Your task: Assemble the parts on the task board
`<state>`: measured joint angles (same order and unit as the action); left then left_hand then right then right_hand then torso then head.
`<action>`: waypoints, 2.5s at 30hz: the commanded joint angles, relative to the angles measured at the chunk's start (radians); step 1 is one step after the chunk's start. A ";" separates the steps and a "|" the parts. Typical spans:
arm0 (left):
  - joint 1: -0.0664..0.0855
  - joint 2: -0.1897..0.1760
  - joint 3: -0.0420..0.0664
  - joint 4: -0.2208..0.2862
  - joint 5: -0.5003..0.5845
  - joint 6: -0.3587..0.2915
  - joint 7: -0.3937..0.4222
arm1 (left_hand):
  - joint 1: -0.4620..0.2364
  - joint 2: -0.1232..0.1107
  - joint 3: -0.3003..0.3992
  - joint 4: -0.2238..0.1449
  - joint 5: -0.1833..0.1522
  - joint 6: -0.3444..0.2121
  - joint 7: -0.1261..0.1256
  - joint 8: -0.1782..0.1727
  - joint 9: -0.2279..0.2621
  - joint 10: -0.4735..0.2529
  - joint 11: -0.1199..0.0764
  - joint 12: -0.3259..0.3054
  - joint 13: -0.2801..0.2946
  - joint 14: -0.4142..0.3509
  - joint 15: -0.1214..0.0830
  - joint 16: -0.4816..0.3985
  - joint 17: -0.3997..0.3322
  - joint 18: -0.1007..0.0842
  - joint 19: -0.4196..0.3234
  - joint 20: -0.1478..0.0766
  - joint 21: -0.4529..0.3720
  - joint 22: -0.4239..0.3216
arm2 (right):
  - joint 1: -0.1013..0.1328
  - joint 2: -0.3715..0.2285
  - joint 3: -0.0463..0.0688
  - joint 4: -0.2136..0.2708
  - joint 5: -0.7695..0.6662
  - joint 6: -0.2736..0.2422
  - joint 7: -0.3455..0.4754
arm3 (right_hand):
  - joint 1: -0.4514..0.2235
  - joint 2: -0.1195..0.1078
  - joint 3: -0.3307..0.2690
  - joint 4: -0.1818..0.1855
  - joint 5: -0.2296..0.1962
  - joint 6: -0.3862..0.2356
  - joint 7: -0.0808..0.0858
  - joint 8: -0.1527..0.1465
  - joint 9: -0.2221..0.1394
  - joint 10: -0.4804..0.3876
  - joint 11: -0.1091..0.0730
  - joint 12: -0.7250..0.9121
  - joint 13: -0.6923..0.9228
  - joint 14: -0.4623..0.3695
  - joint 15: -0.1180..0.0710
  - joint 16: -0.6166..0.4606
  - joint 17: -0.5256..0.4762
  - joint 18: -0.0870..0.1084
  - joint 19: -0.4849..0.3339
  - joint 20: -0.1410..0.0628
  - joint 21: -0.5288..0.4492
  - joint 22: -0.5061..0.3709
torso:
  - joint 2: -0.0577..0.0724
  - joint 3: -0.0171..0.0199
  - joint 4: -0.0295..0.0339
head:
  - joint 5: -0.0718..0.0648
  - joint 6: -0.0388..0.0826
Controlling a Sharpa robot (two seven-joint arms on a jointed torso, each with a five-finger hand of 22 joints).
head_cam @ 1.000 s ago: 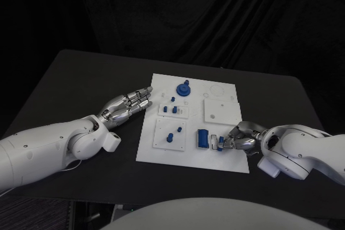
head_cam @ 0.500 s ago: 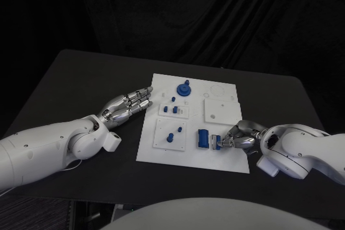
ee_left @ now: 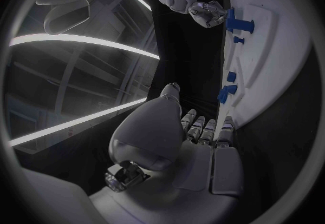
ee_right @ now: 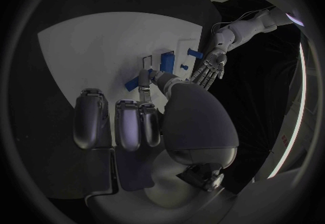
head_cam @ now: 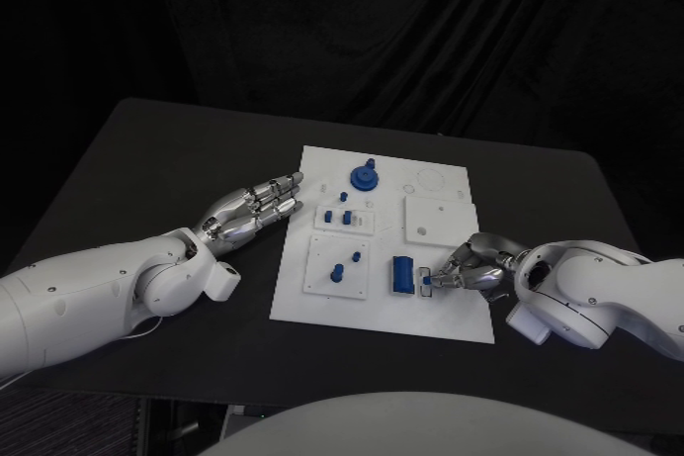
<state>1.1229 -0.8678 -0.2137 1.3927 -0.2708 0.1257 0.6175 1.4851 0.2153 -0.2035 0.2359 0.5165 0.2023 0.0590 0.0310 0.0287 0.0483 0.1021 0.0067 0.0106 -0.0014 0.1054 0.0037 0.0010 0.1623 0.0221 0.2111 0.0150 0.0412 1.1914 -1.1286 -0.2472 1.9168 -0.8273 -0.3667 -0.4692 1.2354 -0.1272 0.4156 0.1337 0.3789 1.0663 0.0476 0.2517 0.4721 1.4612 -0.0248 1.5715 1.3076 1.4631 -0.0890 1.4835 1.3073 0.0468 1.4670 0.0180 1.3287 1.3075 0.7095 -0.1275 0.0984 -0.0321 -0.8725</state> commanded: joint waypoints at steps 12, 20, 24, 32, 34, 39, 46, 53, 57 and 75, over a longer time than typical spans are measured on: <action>-0.006 0.003 0.001 0.000 0.000 0.021 0.008 | -0.003 0.009 0.001 -0.006 0.003 0.001 0.001 0.006 0.001 0.001 0.008 0.005 0.001 0.001 0.009 -0.004 -0.001 0.013 -0.003 0.007 -0.001 -0.001 | 0.003 -0.001 0.000 -0.003 -0.031 0.015 0.002 | -0.024 -0.002 -0.010 0.000 -0.007 -0.012 0.002 -0.001 0.003 0.110 0.002 -0.001 0.263 0.077 0.003 0.005 0.097 0.008 0.009 0.007 -0.005 0.190 | 0.000 -0.0008 0.0016 | 0.000 0.000; -0.008 0.003 0.001 -0.001 0.000 0.024 0.005 | -0.003 0.009 0.001 -0.006 0.003 0.003 0.001 0.007 0.001 0.001 0.008 0.005 0.001 0.001 0.009 -0.004 -0.001 0.013 -0.003 0.007 0.000 -0.001 | 0.003 -0.019 0.000 0.012 -0.062 0.018 -0.003 | -0.045 0.003 -0.027 0.004 -0.008 -0.010 0.002 0.006 0.010 0.110 0.001 -0.001 0.263 0.078 0.003 0.007 0.100 0.008 0.011 0.007 -0.001 0.191 | 0.000 -0.0004 -0.0001 | 0.000 0.000; -0.008 0.004 0.001 -0.001 0.000 0.025 0.005 | -0.003 0.009 0.001 -0.006 0.003 0.003 0.001 0.007 0.001 0.001 0.008 0.005 0.001 0.001 0.009 -0.004 -0.001 0.013 -0.003 0.007 0.000 -0.001 | 0.003 -0.030 0.000 0.018 -0.066 0.030 -0.015 | -0.094 0.010 -0.059 0.035 -0.010 -0.013 0.005 0.008 0.013 0.110 0.003 -0.001 0.263 0.078 0.005 0.008 0.100 0.008 0.011 0.009 -0.001 0.191 | 0.000 0.0003 -0.0004 | 0.002 0.000; -0.009 0.003 0.001 -0.001 0.000 0.025 0.003 | -0.004 0.010 0.001 -0.006 0.003 0.005 0.002 0.007 0.002 0.002 0.008 0.005 0.001 0.001 0.010 -0.004 -0.001 0.012 -0.003 0.008 0.000 -0.001 | 0.003 -0.048 0.000 0.019 -0.068 0.039 -0.037 | -0.147 0.031 -0.104 0.077 -0.009 -0.019 0.007 0.006 0.012 0.110 0.005 -0.001 0.263 0.077 0.007 0.007 0.096 0.008 0.010 0.010 -0.003 0.191 | 0.000 -0.0003 -0.0005 | 0.001 0.000; -0.009 0.004 0.001 -0.001 0.000 0.026 0.002 | -0.004 0.010 0.001 -0.006 0.003 0.005 0.002 0.007 0.002 0.002 0.008 0.005 0.001 0.001 0.010 -0.004 -0.001 0.012 -0.003 0.008 0.000 -0.001 | 0.003 -0.052 0.000 0.020 -0.068 0.037 -0.042 | -0.151 0.037 -0.108 0.082 -0.008 -0.020 0.007 0.005 0.012 0.110 0.006 -0.001 0.263 0.077 0.007 0.007 0.096 0.008 0.010 0.011 -0.003 0.190 | 0.000 -0.0006 -0.0004 | 0.001 0.000; -0.009 0.004 0.001 -0.002 0.000 0.027 0.001 | -0.004 0.010 0.001 -0.006 0.003 0.005 0.002 0.007 0.002 0.002 0.008 0.005 0.001 0.001 0.010 -0.004 -0.001 0.012 -0.003 0.008 0.000 -0.001 | 0.003 -0.056 0.000 0.019 -0.068 0.034 -0.054 | -0.154 0.041 -0.110 0.086 -0.008 -0.020 0.007 0.005 0.011 0.110 0.006 -0.001 0.263 0.077 0.007 0.007 0.096 0.009 0.009 0.011 -0.004 0.190 | 0.000 -0.0009 0.0001 | 0.001 0.000; -0.009 0.004 0.001 -0.001 0.000 0.027 0.000 | -0.004 0.010 0.001 -0.006 0.002 0.008 0.009 0.008 0.002 0.004 0.007 0.005 0.002 0.001 0.010 -0.004 -0.001 0.012 -0.002 0.008 0.000 -0.001 | 0.003 -0.061 0.000 0.018 -0.076 0.042 -0.082 | -0.160 0.057 -0.115 0.098 -0.007 -0.024 0.009 0.001 0.007 0.110 0.007 -0.001 0.263 0.076 0.008 0.006 0.093 0.009 0.008 0.011 -0.006 0.189 | -0.001 -0.0008 -0.0005 | 0.002 0.000; -0.009 0.003 0.001 -0.001 0.000 0.026 0.001 | -0.005 0.011 0.001 -0.007 0.002 0.008 0.010 0.008 0.002 0.006 0.009 0.006 0.002 0.001 0.010 -0.004 -0.001 0.012 -0.002 0.008 0.000 -0.001 | 0.003 -0.076 0.000 0.032 -0.078 0.025 -0.085 | -0.206 0.080 -0.145 0.147 -0.007 0.004 0.002 0.008 0.003 0.110 0.002 -0.001 0.263 0.077 0.005 0.008 0.095 0.007 0.014 0.010 0.007 0.193 | 0.000 -0.0004 0.0001 | 0.000 0.000; -0.009 0.002 0.001 -0.001 0.000 0.025 0.001 | -0.005 0.011 0.001 -0.007 0.002 0.008 0.010 0.008 0.002 0.006 0.009 0.006 0.002 0.001 0.010 -0.004 -0.001 0.012 -0.002 0.008 0.000 -0.001 | 0.003 -0.081 -0.001 0.037 -0.050 0.013 -0.089 | -0.235 0.089 -0.163 0.157 -0.007 0.011 -0.001 0.007 -0.001 0.110 0.000 -0.001 0.263 0.077 0.002 0.007 0.091 0.006 0.016 0.007 0.013 0.195 | 0.000 -0.0004 0.0004 | -0.003 0.000; -0.009 0.002 0.001 -0.001 0.000 0.024 0.002 | -0.004 0.011 0.002 -0.008 0.004 0.009 0.011 0.009 0.002 0.008 0.012 0.006 0.003 0.001 0.009 -0.004 -0.001 0.012 -0.003 0.008 0.000 -0.001 | -0.002 -0.061 -0.001 0.039 0.356 -0.072 -0.115 | -0.297 0.131 -0.219 0.152 -0.098 -0.025 0.013 -0.032 -0.041 0.110 0.011 -0.001 0.263 0.073 0.010 0.000 0.074 0.007 0.011 0.013 0.004 0.192 | 0.000 -0.0009 0.0005 | -0.004 0.000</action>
<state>1.1166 -0.8673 -0.2136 1.3905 -0.2708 0.1372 0.6084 1.4811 0.2194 -0.2006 0.2330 0.5165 0.2076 0.0644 0.0348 0.0296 0.0556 0.1093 0.0066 0.0124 0.0022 0.1090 0.0037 0.0013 0.1623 0.0185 0.2147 0.0150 0.0413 1.1915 -1.1909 -0.2478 1.9538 -0.6106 -0.3907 -0.5554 0.9405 -0.0013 0.2025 0.2850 0.2734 1.0490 0.0600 0.2241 0.4340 1.4647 -0.0213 1.5716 1.3074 1.4659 -0.0861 1.4873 1.3073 0.0466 1.4669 0.0251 1.3361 1.3078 0.7092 -0.1280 0.0984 -0.0342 -0.8725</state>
